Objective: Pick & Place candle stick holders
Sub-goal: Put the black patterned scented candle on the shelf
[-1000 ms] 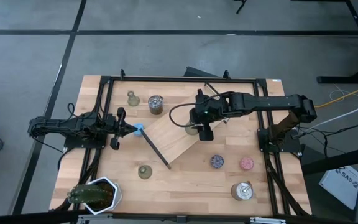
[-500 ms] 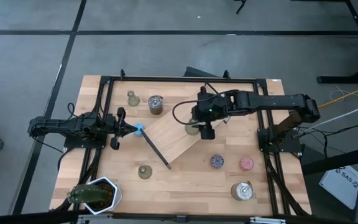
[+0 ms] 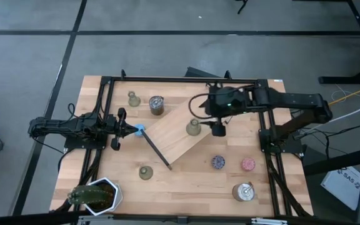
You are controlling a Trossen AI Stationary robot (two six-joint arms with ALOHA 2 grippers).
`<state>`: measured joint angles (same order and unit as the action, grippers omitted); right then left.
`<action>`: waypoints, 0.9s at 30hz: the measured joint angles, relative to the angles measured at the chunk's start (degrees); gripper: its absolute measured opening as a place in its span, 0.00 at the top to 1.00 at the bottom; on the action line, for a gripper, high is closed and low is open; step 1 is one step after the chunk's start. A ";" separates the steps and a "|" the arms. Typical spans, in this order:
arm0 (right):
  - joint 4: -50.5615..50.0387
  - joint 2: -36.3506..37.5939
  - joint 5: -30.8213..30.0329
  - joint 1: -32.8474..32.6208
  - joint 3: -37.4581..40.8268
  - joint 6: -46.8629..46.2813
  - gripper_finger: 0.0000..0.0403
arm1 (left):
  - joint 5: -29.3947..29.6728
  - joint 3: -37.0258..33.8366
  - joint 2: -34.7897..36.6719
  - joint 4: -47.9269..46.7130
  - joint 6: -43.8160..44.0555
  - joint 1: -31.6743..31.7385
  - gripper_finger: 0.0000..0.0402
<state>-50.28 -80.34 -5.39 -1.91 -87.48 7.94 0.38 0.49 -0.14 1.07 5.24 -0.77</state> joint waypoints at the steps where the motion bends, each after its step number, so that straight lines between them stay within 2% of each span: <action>1: -0.25 0.89 0.00 -0.01 0.00 0.00 0.21 | -0.01 0.00 0.00 -0.03 0.01 0.00 0.97; 9: -5.57 5.85 0.00 -0.11 0.26 -0.02 0.21 | -0.02 0.00 0.00 -0.01 -0.01 0.01 0.97; 19: -6.02 12.62 0.04 -3.16 11.44 0.17 0.21 | -0.02 0.00 0.00 -0.03 0.02 0.02 0.97; 27: -8.57 13.99 0.37 -5.38 14.08 -0.02 0.21 | -0.02 0.00 0.00 -0.01 0.00 0.01 0.97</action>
<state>-58.86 -66.35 -5.01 -7.29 -73.41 7.92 0.36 0.49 -0.14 1.06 5.24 -0.77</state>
